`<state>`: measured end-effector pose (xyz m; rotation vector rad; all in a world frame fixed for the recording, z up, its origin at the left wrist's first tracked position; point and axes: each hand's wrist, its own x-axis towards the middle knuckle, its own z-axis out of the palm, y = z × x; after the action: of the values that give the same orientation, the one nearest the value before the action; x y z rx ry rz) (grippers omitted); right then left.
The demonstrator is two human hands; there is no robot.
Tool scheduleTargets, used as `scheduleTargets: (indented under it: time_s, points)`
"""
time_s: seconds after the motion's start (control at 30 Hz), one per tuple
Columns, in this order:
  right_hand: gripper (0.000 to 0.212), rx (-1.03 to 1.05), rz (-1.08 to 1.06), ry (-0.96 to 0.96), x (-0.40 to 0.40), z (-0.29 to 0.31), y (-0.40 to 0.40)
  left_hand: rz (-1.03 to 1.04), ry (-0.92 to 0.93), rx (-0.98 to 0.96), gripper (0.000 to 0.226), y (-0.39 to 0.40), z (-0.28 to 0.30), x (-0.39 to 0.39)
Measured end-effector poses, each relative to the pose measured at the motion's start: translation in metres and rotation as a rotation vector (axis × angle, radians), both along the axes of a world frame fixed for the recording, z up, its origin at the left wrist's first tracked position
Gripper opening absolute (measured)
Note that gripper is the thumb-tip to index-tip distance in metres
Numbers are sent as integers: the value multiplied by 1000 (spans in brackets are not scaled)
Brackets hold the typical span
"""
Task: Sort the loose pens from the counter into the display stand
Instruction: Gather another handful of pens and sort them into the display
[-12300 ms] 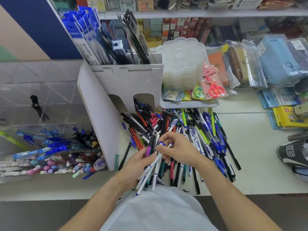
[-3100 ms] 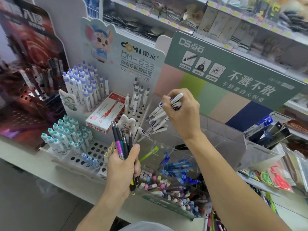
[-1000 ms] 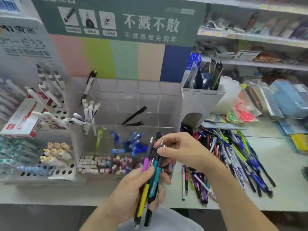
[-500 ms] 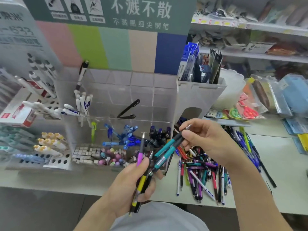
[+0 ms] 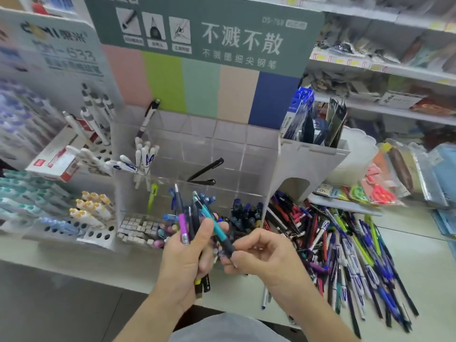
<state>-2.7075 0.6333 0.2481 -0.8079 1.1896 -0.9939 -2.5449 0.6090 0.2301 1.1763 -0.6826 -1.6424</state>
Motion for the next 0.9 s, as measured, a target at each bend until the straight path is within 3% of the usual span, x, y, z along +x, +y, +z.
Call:
scheduleTargets:
  time_s: [0.17, 0.27, 0.37, 0.5, 0.6, 0.77, 0.9]
  points:
    - [16, -46, 179, 142, 13, -4, 1, 14, -129, -37, 35, -3, 4, 11]
    - [8, -112, 204, 203, 12, 8, -16, -85, -171, -23, 28, -4, 5, 23]
    - [24, -208, 161, 307, 12, 17, -43, -228, -199, 15, 45, -4, 5, 36]
    - [22, -227, 449, 352, 19, 29, -70, -329, -211, -4, 38, -5, 12, 49]
    - [20, -270, 514, 342, 21, 35, -83, -296, -224, -20, 41, -7, 19, 56]
    - [8, -353, 342, 375, 22, 56, -112, -63, -174, 27, 41, -18, 25, 63]
    - [7, -500, -14, 359, 15, 81, -147, 24, 162, 59, 43, -25, 26, 72]
